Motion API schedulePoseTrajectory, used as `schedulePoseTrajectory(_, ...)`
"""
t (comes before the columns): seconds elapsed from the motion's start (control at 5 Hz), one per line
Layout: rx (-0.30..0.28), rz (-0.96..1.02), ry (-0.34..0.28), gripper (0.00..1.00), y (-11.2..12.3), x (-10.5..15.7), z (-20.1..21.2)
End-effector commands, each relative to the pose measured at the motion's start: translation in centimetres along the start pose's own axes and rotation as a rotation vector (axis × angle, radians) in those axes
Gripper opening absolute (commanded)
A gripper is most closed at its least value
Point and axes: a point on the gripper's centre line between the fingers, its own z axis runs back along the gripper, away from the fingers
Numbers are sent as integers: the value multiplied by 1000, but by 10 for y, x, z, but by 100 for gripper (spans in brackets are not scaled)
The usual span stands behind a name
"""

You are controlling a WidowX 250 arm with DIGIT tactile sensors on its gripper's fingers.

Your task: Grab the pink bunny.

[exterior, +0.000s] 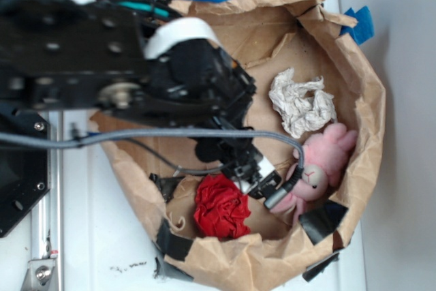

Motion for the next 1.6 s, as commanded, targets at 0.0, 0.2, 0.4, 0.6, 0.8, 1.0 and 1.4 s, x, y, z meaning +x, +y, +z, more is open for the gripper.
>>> schedulePoseTrajectory(0.0,-3,-15,-64,100,-23,24,-9)
schedulePoseTrajectory(0.2,-8,-31,-74,100,-34,27,-13)
schedulePoseTrajectory(0.4,18,-47,-77,100,-40,28,-12)
schedulePoseTrajectory(0.6,18,-47,-77,100,-40,28,-12)
schedulePoseTrajectory(0.8,18,-47,-77,100,-40,28,-12)
schedulePoseTrajectory(1.0,18,-47,-77,100,-40,28,-12)
schedulePoseTrajectory(1.4,-23,-100,-87,100,-25,17,-13)
